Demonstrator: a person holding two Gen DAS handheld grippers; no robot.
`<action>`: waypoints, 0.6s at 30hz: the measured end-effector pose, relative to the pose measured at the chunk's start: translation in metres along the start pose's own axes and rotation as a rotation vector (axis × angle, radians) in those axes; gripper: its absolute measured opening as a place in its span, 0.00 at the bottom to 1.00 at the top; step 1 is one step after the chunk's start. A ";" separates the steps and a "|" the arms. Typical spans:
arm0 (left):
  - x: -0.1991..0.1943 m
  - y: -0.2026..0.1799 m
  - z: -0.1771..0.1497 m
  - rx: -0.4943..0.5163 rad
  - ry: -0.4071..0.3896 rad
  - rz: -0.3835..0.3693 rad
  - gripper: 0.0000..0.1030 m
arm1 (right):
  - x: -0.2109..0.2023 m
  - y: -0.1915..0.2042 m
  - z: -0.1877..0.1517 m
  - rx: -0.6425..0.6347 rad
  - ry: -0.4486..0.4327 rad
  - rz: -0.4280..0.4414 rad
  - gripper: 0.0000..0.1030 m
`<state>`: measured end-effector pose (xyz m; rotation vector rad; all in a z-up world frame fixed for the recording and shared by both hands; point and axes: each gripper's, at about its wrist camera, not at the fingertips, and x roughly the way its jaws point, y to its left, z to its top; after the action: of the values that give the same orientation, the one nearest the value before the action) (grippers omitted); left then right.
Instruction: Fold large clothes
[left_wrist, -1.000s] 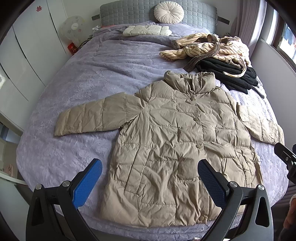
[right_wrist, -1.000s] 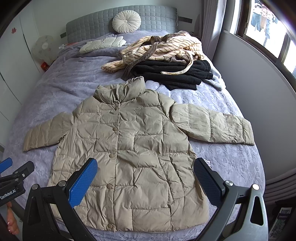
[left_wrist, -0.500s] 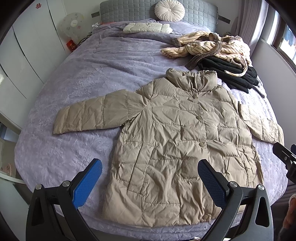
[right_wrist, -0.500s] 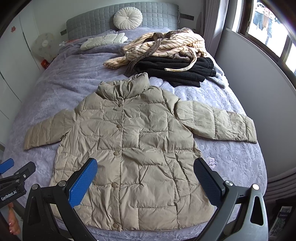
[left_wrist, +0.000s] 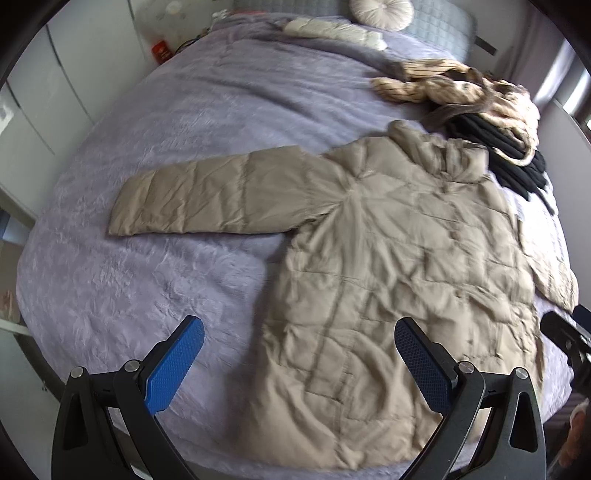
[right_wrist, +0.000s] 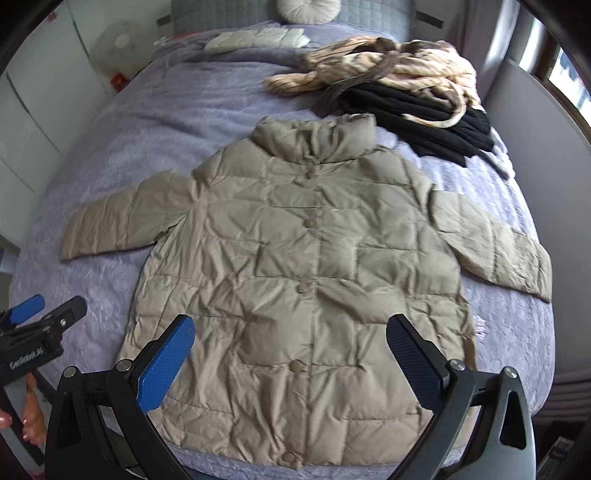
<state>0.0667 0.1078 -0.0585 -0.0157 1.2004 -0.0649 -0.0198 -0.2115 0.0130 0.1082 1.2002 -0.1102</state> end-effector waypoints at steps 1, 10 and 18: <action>0.009 0.009 0.003 -0.011 0.005 -0.003 1.00 | 0.007 0.007 0.004 0.001 0.017 0.018 1.00; 0.110 0.108 0.036 -0.222 -0.006 -0.115 1.00 | 0.087 0.061 0.021 0.034 0.119 0.198 1.00; 0.207 0.185 0.066 -0.459 -0.032 -0.272 1.00 | 0.150 0.102 0.023 -0.056 0.155 0.247 1.00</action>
<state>0.2104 0.2790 -0.2364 -0.5810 1.1539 -0.0262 0.0691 -0.1184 -0.1159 0.2183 1.3334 0.1507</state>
